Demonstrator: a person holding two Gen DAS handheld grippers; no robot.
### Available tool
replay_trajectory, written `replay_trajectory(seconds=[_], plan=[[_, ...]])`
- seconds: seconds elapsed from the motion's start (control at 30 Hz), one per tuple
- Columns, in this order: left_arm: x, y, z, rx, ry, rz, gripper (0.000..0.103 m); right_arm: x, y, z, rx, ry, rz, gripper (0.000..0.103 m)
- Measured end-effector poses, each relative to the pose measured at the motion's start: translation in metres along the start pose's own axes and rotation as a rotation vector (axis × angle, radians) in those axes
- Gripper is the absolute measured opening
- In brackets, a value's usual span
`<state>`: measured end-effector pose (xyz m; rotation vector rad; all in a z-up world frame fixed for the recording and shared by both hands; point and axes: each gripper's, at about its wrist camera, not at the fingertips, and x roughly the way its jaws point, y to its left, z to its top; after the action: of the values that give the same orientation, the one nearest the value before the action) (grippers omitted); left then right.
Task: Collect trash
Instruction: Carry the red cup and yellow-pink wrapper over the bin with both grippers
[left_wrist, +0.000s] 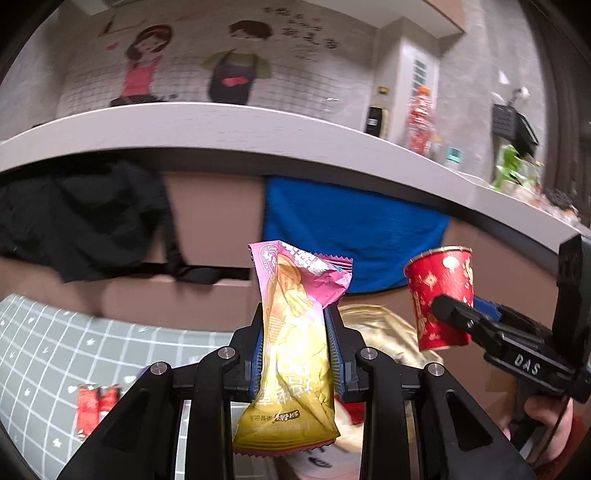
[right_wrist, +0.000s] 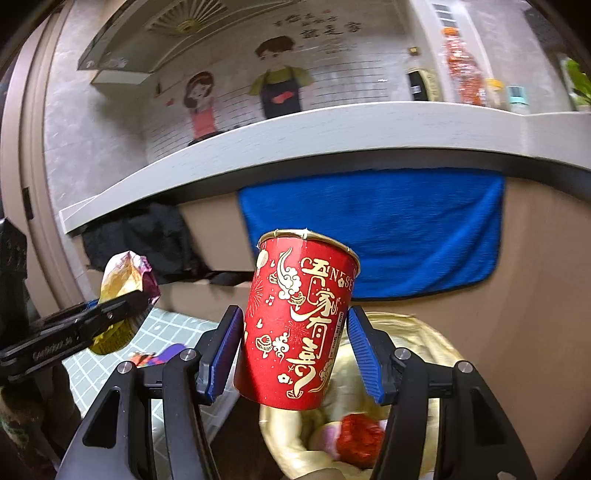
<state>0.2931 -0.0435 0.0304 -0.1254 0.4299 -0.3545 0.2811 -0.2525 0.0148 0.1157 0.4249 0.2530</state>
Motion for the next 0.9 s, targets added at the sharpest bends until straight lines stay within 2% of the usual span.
replay_trajectory(seconds=[0.3,0.67,0.9], plan=[[0.024,-0.035,-0.009,0.028,0.024,-0.045,0.03,-0.017,-0.036,-0.002,0.021,-0.027,-0.065,0.056],[0.057,-0.048,-0.026,0.03,0.095,-0.058,0.03,-0.003,-0.068,-0.019,0.069,0.01,-0.079,0.056],[0.071,-0.051,-0.033,0.031,0.113,-0.067,0.03,0.006,-0.081,-0.031,0.101,0.032,-0.076,0.056]])
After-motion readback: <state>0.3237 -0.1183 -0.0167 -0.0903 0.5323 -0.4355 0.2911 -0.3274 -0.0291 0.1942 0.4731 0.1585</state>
